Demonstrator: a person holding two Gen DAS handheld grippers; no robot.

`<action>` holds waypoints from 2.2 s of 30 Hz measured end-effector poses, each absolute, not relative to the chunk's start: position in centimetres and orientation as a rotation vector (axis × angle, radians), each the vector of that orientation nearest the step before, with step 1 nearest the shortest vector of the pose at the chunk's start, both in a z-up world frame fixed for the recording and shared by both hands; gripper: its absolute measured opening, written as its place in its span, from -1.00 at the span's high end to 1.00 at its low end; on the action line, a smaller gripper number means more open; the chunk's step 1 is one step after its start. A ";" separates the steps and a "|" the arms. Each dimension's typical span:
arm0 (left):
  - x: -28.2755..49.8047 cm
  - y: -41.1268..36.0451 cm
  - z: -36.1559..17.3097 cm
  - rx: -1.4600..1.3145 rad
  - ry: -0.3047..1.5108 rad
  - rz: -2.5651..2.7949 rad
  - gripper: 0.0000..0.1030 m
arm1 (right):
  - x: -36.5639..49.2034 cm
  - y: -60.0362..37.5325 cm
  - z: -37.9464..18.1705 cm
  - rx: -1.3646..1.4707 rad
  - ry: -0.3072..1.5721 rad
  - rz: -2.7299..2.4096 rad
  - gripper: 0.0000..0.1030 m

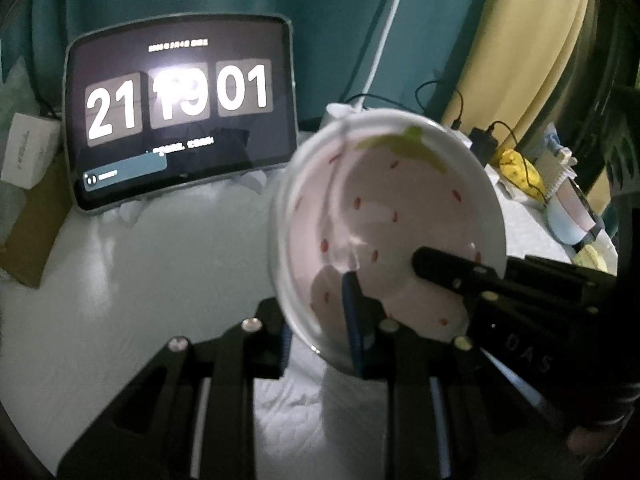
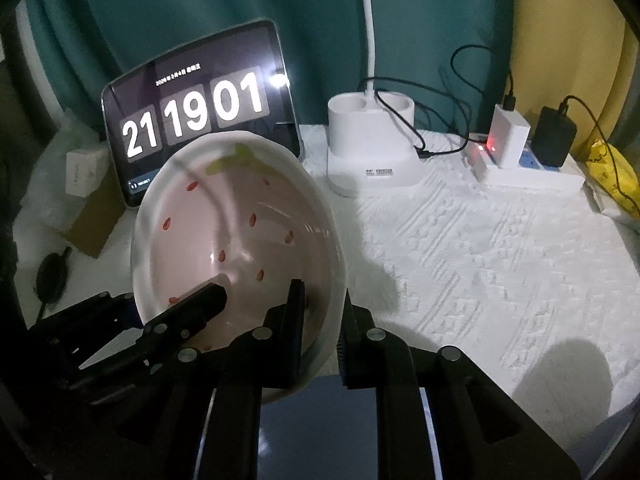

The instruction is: Organize plates and bowls

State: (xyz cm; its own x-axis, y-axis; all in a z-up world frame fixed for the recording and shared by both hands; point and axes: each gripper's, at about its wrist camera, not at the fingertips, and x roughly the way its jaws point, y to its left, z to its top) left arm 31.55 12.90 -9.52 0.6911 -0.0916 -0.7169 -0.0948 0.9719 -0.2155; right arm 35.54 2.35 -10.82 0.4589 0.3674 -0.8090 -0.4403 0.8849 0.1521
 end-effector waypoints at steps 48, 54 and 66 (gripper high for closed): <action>23.5 1.6 -2.3 -0.128 0.697 -0.094 0.55 | 25.9 -9.0 -4.5 0.013 0.815 0.422 0.70; 23.0 -0.5 -2.0 -0.108 0.696 -0.118 0.55 | 25.1 -11.1 -4.0 0.030 0.797 0.404 0.70; 22.7 -5.2 -1.5 -0.062 0.697 -0.163 0.54 | 23.7 -15.9 -3.1 0.066 0.766 0.363 0.70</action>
State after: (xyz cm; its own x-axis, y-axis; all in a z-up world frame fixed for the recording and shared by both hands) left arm 22.67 -5.16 -1.48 0.7548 -0.1699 -0.6335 0.1288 0.9855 -0.1108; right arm 23.70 -15.90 -3.15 0.6614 0.3449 -0.6660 -0.2975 0.9358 0.1892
